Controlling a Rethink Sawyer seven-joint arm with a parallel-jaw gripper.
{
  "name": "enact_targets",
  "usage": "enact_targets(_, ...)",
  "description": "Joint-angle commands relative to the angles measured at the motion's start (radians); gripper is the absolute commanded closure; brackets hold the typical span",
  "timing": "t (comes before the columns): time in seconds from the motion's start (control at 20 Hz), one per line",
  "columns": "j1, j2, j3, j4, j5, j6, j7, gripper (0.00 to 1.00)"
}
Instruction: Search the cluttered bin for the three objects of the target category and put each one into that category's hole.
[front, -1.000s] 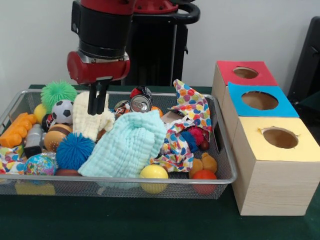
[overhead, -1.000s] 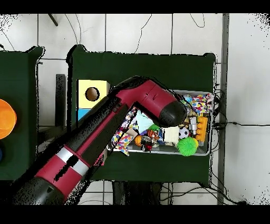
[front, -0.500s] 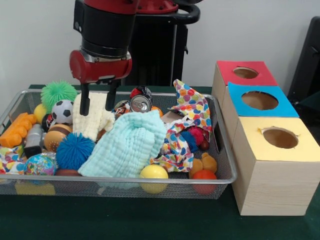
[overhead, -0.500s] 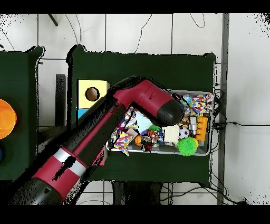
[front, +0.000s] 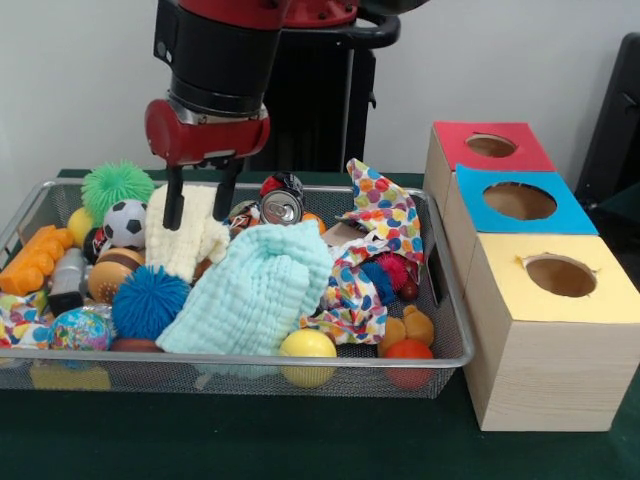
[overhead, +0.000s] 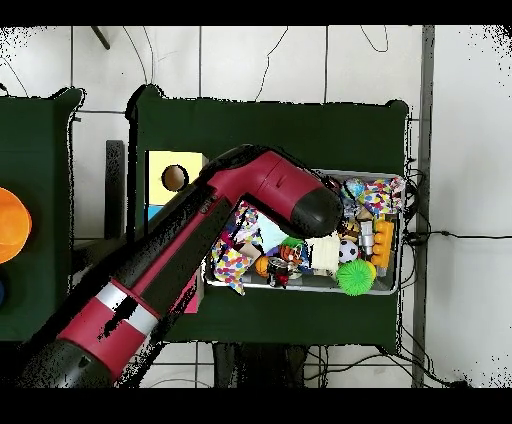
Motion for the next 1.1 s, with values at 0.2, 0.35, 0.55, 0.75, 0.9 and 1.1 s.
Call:
enact_targets(0.2, -0.014, 0.059, 0.147, 0.006, 0.027, 0.230, -0.294, 0.00)
enact_targets(0.35, -0.006, 0.079, 0.145, 0.015, 0.028, 0.329, -0.315, 0.00)
enact_targets(0.55, 0.013, 0.109, 0.133, 0.028, 0.010, 0.410, -0.291, 0.00)
enact_targets(0.75, 0.008, 0.088, 0.172, 0.039, 0.017, 0.457, -0.317, 0.00)
enact_targets(0.9, 0.002, 0.058, 0.212, 0.049, 0.025, 0.426, -0.316, 0.00)
enact_targets(1.1, 0.008, 0.053, 0.228, 0.068, 0.011, 0.378, -0.277, 0.00)
